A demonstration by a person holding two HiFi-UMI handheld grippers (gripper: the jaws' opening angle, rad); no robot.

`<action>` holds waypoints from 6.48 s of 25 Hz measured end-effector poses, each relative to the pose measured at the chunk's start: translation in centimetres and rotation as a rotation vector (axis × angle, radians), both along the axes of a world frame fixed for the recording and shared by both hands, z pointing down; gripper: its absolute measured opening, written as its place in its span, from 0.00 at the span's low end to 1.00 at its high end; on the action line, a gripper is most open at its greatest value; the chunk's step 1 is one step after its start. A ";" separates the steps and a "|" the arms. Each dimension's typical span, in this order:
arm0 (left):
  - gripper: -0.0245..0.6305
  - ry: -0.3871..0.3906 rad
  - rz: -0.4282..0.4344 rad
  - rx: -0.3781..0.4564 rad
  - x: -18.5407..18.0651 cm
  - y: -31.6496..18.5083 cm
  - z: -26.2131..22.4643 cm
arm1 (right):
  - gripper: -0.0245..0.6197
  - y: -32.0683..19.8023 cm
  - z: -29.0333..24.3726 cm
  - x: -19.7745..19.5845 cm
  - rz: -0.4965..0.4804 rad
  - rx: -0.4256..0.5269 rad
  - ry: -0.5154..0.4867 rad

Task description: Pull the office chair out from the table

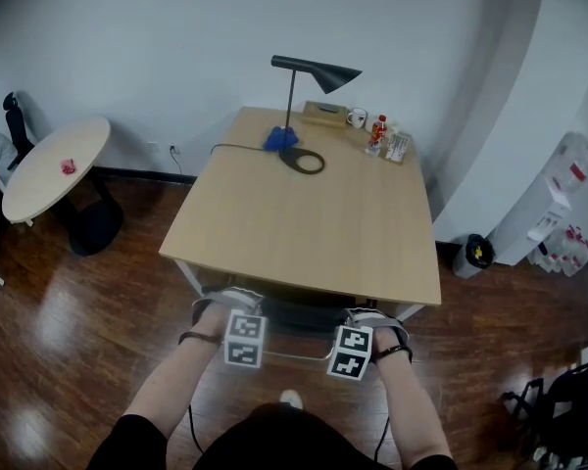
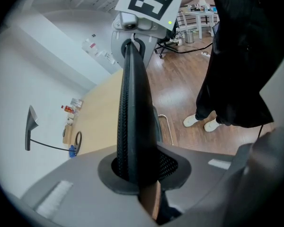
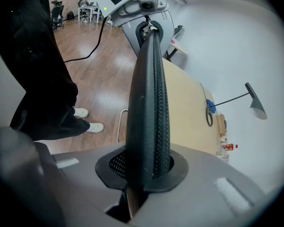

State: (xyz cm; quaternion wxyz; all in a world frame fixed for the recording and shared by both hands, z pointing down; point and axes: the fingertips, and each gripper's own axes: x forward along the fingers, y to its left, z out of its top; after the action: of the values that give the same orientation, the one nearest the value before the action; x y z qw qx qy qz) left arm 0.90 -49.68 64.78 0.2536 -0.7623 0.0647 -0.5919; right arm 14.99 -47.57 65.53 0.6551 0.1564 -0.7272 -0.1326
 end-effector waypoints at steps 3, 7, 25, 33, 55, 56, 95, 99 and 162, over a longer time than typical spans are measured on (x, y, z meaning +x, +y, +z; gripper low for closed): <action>0.11 -0.003 0.004 -0.010 -0.1 0.2 0.2 | 0.11 0.3 0.1 0.0 0.010 -0.005 0.006; 0.11 -0.012 0.014 -0.030 -0.2 0.8 0.1 | 0.10 1.1 -0.1 -0.2 0.018 -0.014 0.001; 0.11 -0.012 0.011 -0.052 -1.1 6.6 -0.2 | 0.11 6.8 -0.3 -1.1 0.025 -0.046 -0.003; 0.11 -0.013 0.018 -0.056 -1.5 9.4 -0.3 | 0.11 9.6 -0.4 -1.6 0.033 -0.048 -0.005; 0.11 -0.008 0.049 -0.052 -2.8 17.1 -0.7 | 0.11 17.6 -0.5 -2.8 0.073 -0.050 -0.004; 0.11 -0.009 0.046 -0.051 -2.8 17.3 -0.6 | 0.11 17.7 -0.5 -2.9 0.070 -0.050 -0.004; 0.11 -0.025 -0.006 -0.101 -3.7 27.1 -0.6 | 0.12 27.3 -0.7 -3.8 0.049 -0.102 -0.017; 0.11 -0.026 -0.006 -0.104 -3.9 28.2 -0.6 | 0.12 28.5 -0.7 -4.0 0.048 -0.104 -0.015; 0.13 -0.039 -0.002 -0.150 -6.6 46.1 -0.7 | 0.15 46.7 -0.9 -6.7 0.086 -0.140 -0.042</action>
State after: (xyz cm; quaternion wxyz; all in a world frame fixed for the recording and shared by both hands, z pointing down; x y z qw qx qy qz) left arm -5.71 -3.57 64.08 0.1964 -0.7676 0.0159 -0.6099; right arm 8.25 -0.83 64.63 0.6543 0.1438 -0.7407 -0.0499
